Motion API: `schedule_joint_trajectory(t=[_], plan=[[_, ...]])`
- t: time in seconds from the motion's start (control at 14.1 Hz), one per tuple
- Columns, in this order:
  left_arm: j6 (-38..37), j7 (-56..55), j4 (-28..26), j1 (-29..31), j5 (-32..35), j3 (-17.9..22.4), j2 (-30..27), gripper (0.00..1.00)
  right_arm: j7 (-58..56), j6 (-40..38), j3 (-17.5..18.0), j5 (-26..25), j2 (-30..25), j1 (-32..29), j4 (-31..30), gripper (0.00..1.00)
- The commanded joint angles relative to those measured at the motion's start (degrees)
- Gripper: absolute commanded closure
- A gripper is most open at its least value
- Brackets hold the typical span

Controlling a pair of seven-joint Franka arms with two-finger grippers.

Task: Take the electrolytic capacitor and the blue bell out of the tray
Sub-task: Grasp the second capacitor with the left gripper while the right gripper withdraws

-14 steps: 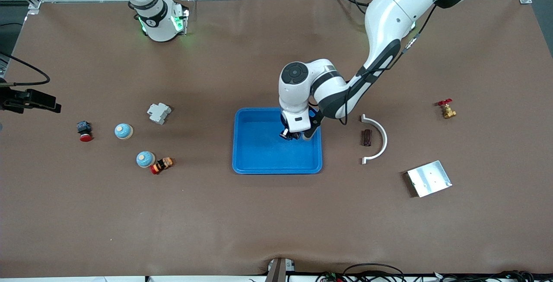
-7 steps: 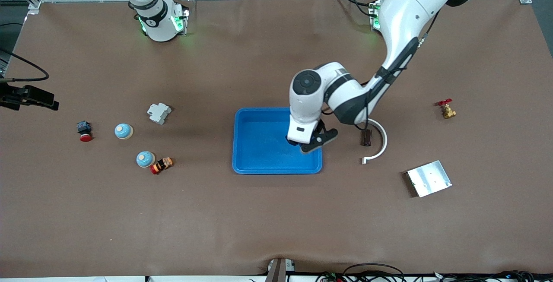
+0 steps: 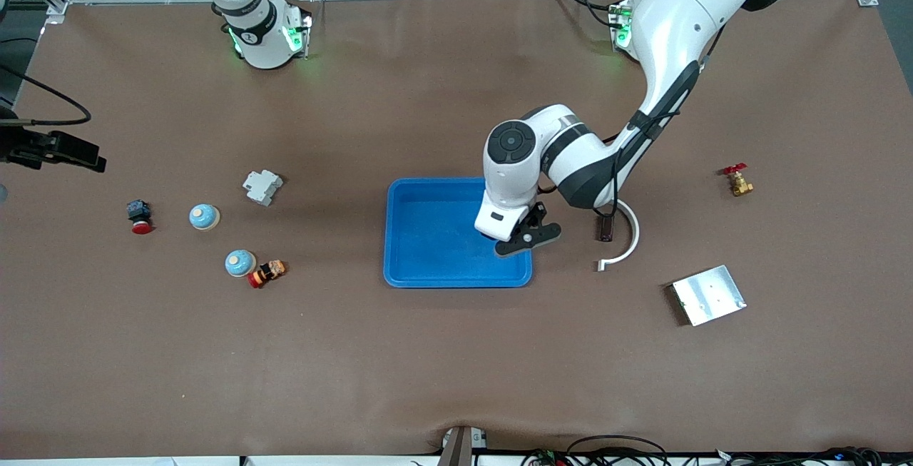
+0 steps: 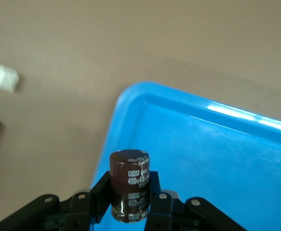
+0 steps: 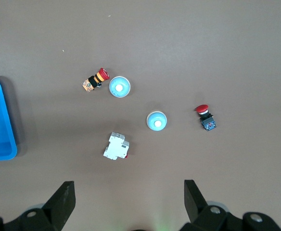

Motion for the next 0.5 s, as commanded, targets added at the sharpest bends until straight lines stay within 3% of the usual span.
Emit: schedule_joint_trajectory(t=[0.0,0.14,0.21,0.28,0.43], plan=[[-3.1,13.6,-0.3,5.5,0.9,-1.7,-3.3,1.00,0.2,1.5,0.2,-0.5,-4.1,-0.8,-4.3,0.00],[-3.2,17.2,-2.6,13.7,-3.9,-5.3,-6.2,1.00,0.0,2.2,0.2,-0.4,-5.0,-1.7,-5.4,0.00],[-3.2,19.0,-3.0,21.4,-10.0,-9.5,-6.6,1.00,-0.1,3.8,0.2,-0.4,-5.5,-2.0,-7.0,0.00],[-3.2,24.2,-5.1,28.1,-9.9,-14.5,-7.8,1.00,-0.1,5.8,0.2,-0.3,-6.0,-2.0,-8.7,0.00],[-3.2,32.0,-8.9,38.2,-9.6,-19.6,-10.8,1.00,-0.1,7.7,0.2,-0.3,-6.6,-1.9,-10.7,0.00]])
